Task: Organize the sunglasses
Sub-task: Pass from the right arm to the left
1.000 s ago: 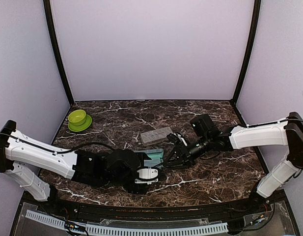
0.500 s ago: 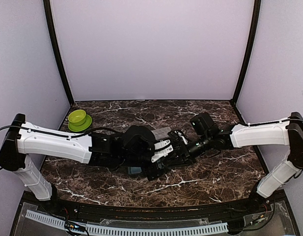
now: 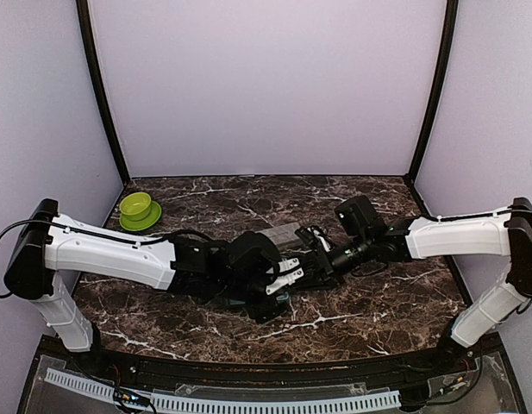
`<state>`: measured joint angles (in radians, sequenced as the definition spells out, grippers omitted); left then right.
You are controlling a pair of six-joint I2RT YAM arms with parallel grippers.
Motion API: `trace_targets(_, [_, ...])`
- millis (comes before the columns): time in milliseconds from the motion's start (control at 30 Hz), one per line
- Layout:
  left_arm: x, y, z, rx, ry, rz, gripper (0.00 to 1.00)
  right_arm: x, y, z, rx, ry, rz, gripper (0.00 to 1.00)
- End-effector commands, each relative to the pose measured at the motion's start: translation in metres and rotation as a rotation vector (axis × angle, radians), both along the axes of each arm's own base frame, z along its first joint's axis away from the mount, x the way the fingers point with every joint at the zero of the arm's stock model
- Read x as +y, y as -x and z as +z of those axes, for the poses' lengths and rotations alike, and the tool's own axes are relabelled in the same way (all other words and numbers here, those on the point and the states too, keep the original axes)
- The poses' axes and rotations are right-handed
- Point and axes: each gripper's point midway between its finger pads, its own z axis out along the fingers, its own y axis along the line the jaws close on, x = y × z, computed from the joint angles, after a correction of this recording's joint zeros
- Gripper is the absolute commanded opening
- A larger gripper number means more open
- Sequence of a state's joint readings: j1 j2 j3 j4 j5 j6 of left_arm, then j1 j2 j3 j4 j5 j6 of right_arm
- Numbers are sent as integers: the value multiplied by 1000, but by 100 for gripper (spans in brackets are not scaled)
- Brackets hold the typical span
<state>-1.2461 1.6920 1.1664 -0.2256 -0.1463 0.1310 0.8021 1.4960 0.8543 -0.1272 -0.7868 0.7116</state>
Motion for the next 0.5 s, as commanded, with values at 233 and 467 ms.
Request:
trace_targets(233, [-1, -14, 8, -80, -11, 37, 58, 2, -4, 11, -27, -47, -4, 9])
trace_targets(467, [-5, -20, 11, -103, 5, 49, 56, 1, -3, 10, -21, -46, -1, 9])
